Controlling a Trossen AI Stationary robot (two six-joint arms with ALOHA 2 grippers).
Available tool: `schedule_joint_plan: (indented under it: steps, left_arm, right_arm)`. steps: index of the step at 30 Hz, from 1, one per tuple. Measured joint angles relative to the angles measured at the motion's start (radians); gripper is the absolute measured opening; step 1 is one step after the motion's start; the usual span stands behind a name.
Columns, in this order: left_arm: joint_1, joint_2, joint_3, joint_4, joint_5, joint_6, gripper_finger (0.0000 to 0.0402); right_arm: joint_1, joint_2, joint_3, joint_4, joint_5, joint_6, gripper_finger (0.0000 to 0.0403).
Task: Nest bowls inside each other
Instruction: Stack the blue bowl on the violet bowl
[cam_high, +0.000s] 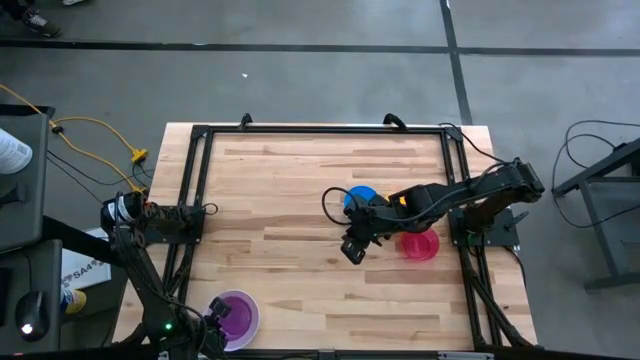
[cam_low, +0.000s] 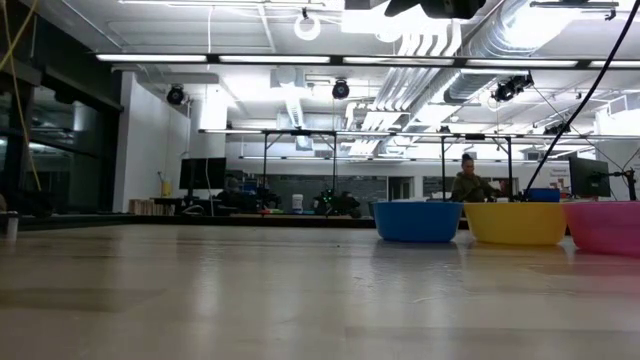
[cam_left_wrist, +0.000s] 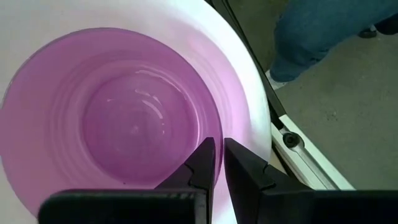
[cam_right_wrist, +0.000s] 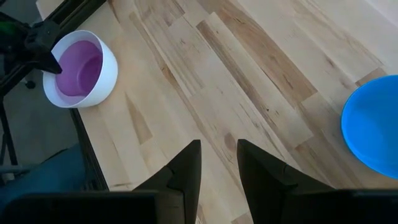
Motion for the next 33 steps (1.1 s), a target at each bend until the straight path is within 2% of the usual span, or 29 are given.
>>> schedule_joint_plan:
  steps: [11, 22, 27, 33]
  left_arm:
    - [0.000, 0.000, 0.000, 0.000, -0.001, 0.000, 0.0038]
    - [0.000, 0.000, 0.000, -0.002, -0.027, -0.004, 0.0115]
    - [0.000, 0.000, 0.007, -0.005, -0.026, -0.004, 0.0120]
    - [0.000, -0.001, 0.076, -0.038, -0.021, 0.025, 0.0120]
  right_arm:
    - [0.000, 0.000, 0.000, 0.000, 0.000, 0.000, 0.0097]
    - [0.000, 0.000, 0.000, 0.000, 0.000, 0.000, 0.0097]
    - [0.000, 0.000, 0.000, 0.000, 0.000, 0.000, 0.0097]
    - [0.000, 0.000, 0.000, 0.000, 0.000, 0.000, 0.0097]
